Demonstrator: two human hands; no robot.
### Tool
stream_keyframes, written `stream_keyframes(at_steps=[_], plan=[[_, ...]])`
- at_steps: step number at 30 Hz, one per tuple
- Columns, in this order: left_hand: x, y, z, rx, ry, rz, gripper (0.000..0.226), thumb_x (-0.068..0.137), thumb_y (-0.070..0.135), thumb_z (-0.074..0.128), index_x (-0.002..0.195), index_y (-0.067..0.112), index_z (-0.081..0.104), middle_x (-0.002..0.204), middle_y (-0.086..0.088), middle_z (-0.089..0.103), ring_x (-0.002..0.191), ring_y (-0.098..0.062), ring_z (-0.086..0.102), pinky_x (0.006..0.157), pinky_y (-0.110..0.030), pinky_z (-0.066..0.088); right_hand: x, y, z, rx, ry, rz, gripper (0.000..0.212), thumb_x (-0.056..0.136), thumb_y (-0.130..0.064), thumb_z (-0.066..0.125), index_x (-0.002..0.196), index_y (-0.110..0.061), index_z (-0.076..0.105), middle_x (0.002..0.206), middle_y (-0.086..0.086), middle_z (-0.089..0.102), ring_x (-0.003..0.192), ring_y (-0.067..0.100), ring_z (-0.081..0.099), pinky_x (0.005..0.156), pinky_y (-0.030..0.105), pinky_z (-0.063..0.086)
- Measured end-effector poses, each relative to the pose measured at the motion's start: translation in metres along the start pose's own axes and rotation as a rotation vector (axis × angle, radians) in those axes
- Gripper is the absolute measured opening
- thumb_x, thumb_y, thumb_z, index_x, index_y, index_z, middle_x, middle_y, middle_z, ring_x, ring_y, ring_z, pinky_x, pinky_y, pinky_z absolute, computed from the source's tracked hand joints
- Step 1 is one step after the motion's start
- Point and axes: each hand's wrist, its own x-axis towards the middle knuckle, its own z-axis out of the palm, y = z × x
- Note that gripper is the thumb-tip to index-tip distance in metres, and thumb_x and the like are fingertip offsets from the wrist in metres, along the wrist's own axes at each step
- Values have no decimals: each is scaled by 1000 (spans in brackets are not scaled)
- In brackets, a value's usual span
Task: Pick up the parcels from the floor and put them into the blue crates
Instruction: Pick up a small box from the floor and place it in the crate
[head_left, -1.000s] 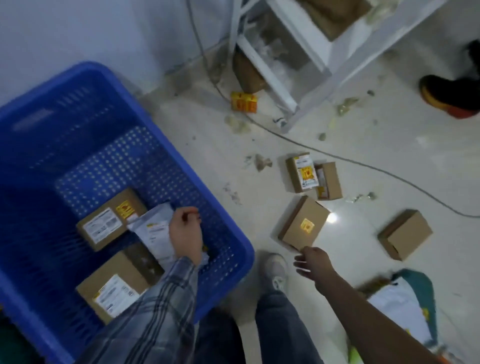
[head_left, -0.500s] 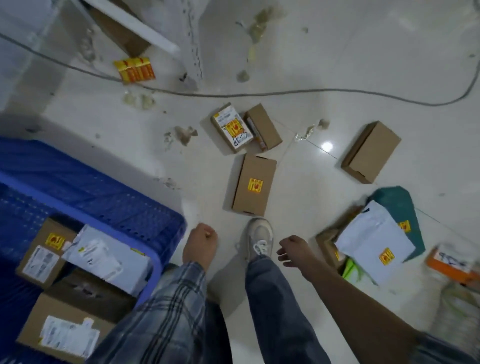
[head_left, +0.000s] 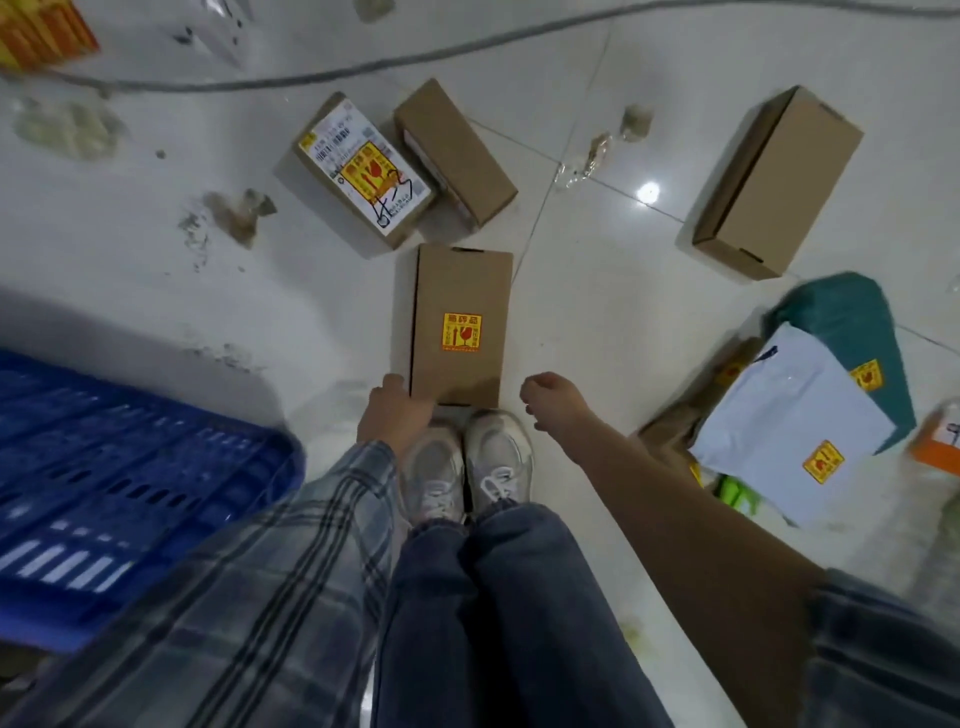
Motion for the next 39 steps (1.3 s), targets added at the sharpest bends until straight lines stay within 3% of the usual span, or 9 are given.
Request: stream_keyframes(at_steps=[6,10,16,19,21,25,30,34,39], plan=[[44,3,12,-57,28,17,61,88,22,53,143,12,31,146,-10,37,131,-30,42,108,-38,36,38,2,32,-133,-37,-13,51,93,-22,48,140,-6,38,136,14,51,123,29,50,101,34,41],[47,-1,12,-360,-11,122,25,84,11,57,106,23,52,109,-2,62,103,-20,59,97,-34,47,40,2,43,22,-32,-10,41,90,-18,53,128,-3,45,117,11,55,102,23,52,82,29,42],[28,-14,-2,-402,7,167,44,82,15,59,126,19,53,121,0,56,105,-16,57,88,-29,47,14,7,43,71,2,-29,36,77,-25,72,92,-8,44,71,2,40,65,15,45,43,10,35],[10,-14,-16,-353,-51,223,49,84,11,59,130,21,48,126,-2,52,103,-16,55,87,-27,45,-9,0,37,201,-7,-15,54,79,-22,75,118,-8,40,92,2,52,86,17,57,72,22,51],[-2,-15,-28,-155,-33,319,60,82,16,63,137,23,41,131,-4,49,110,-19,54,95,-34,47,-25,-8,32,313,-39,25,67,79,-24,75,131,-2,39,109,8,58,101,23,60,87,34,52],[-32,-16,-45,624,223,682,89,76,37,70,149,22,23,152,-7,27,135,-28,34,109,-40,30,-53,-29,24,470,-92,44,48,83,-24,70,121,0,53,101,8,64,90,21,63,71,27,54],[-57,-14,-49,887,533,867,82,51,32,87,124,8,57,118,-16,61,111,-34,59,101,-43,42,-88,-49,16,473,-160,6,24,83,-30,68,85,-10,57,86,5,63,77,18,63,64,25,52],[-76,-7,-54,642,559,932,65,59,23,84,117,6,60,111,-13,64,96,-33,62,88,-35,35,-107,-52,11,527,-166,1,41,92,-43,50,108,-6,53,90,9,59,77,22,62,70,33,54],[-107,6,-74,-440,136,420,44,81,26,73,119,13,54,115,-1,64,104,-20,63,84,-30,55,-124,-39,-13,289,104,-74,57,91,-39,55,137,-8,41,123,12,55,106,23,55,90,33,44]])
